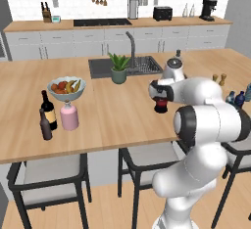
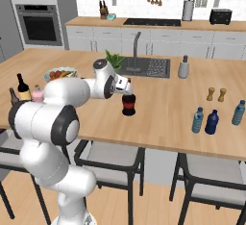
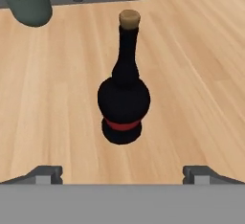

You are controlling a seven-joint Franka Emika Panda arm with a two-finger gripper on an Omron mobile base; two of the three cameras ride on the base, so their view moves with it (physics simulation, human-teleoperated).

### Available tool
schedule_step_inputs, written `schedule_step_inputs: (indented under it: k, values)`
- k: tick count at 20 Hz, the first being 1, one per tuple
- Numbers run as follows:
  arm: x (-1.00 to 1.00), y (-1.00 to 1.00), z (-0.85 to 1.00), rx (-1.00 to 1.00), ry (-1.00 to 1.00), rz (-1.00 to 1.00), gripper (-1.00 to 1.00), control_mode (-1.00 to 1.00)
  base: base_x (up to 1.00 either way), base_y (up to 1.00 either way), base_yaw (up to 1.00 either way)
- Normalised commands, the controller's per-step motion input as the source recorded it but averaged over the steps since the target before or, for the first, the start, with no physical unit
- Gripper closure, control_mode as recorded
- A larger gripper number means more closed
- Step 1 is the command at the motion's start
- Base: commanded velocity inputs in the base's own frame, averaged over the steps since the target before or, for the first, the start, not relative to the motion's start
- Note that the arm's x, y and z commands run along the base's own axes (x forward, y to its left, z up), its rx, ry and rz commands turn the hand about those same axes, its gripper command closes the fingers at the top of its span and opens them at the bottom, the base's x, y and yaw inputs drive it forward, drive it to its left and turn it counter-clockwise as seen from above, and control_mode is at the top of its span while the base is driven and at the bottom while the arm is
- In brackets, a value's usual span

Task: Move the plastic bottles in the middle to the plastics group, and the glass bottles in the middle to the glass group.

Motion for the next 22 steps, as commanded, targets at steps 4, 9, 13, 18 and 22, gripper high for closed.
schedule_step_inputs:
  k: [4,9,13,18,22]
  values:
    - [0.38,-0.43,0.07,0.12,0.00,0.00,-1.00,-1.00,0.00,0.00,0.00]
    - [0.27,-0.09,0.05,0.09,0.05,0.00,-1.00,-1.00,0.00,0.00,0.00]
    - [0.24,0.00,-0.01,0.00,0.11,0.00,-1.00,-1.00,0.00,0.00,0.00]
    - [0.07,0.12,-0.12,0.00,0.02,0.00,-1.00,-1.00,0.00,0.00,0.00]
    - [0.00,0.42,-0.27,0.00,0.00,0.03,-1.00,-1.00,0.00,0.00,0.00]
